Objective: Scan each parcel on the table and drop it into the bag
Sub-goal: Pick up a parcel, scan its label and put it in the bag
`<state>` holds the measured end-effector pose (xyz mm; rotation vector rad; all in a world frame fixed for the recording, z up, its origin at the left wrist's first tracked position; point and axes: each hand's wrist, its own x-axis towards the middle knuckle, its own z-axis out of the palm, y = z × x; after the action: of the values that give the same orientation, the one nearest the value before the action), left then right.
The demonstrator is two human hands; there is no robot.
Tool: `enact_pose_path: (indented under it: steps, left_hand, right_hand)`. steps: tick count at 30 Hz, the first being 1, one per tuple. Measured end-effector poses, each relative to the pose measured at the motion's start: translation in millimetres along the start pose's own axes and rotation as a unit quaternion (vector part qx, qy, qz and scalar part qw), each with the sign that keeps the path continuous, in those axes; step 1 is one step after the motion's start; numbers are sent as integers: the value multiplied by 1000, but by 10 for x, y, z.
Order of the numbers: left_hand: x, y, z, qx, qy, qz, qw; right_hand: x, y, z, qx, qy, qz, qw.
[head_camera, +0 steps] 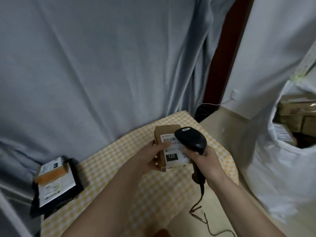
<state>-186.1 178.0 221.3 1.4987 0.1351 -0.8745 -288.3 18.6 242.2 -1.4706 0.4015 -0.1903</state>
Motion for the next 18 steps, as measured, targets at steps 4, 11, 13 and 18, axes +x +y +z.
enact_pose_path:
  steps: [4,11,13,18]
  left_hand:
    - [357,51,157,23,-52,-10,998]
    - [1199,320,682,51,-76,-18,996]
    - [1466,460,816,69,-91,-14,993]
    - [2081,782,1139,90,-138,-10,986]
  right_hand:
    - [135,-10,-217,14,27,4,1000]
    - [633,-57,-751,-8,140,22,990]
    - [833,-94,-912,-23,169,30,985]
    - [1316,-253,-1247,-46,221,47,973]
